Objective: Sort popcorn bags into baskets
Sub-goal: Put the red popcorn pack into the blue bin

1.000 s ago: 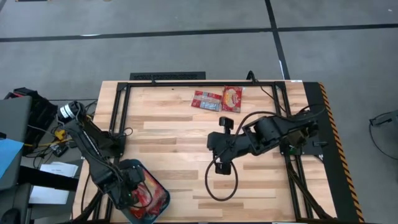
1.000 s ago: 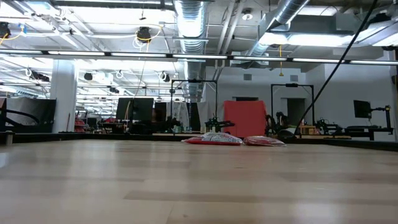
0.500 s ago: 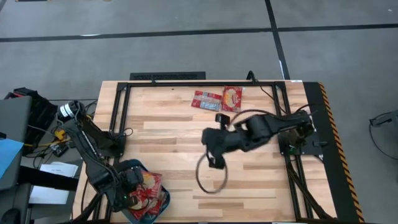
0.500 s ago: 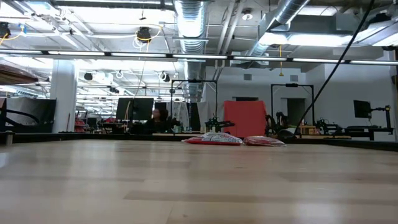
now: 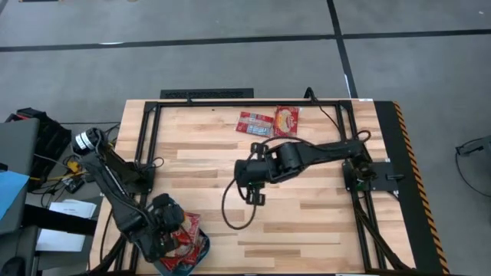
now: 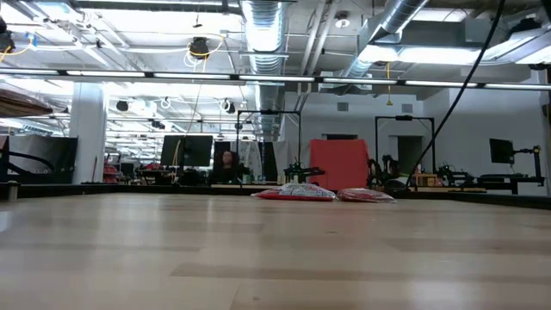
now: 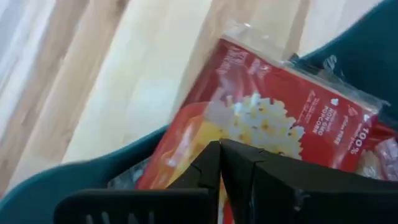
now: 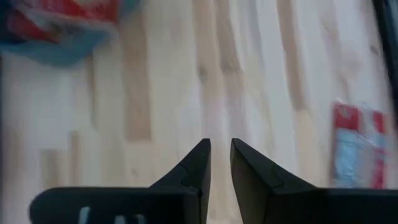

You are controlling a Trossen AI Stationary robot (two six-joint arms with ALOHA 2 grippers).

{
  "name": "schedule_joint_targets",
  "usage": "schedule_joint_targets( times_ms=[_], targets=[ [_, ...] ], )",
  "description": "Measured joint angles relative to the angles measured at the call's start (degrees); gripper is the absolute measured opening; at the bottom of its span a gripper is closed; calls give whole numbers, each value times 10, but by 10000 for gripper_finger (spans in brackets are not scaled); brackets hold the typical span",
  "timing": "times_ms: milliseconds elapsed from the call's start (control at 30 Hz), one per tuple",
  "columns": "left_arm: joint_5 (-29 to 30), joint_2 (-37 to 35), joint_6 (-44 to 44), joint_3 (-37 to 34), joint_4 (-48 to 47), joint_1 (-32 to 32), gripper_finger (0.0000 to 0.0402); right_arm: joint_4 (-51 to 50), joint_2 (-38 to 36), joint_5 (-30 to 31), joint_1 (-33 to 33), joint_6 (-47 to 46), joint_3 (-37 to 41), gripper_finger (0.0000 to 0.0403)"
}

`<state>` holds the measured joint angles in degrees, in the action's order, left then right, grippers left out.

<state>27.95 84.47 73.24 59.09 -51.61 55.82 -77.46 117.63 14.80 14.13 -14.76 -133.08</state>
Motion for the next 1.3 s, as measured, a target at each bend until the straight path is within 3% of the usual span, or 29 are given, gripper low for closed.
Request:
schedule_joint_targets(
  times_ms=[633,900,1067,1200,1300],
  targets=[
    [-66,22,-30,18,37,29,0,15,-5,-3,-11,31,-2,76],
    [-63,22,-35,54,31,29,0,6,-5,-4,-74,28,-2,101],
    [-34,18,-28,97,-23,30,0,-62,-5,-20,-128,50,-2,165],
    [55,-23,-32,129,-67,30,0,-128,-19,-17,-174,58,-2,200],
    [112,-77,-36,131,-96,13,0,-112,-49,-33,-211,58,24,213]
  ],
)
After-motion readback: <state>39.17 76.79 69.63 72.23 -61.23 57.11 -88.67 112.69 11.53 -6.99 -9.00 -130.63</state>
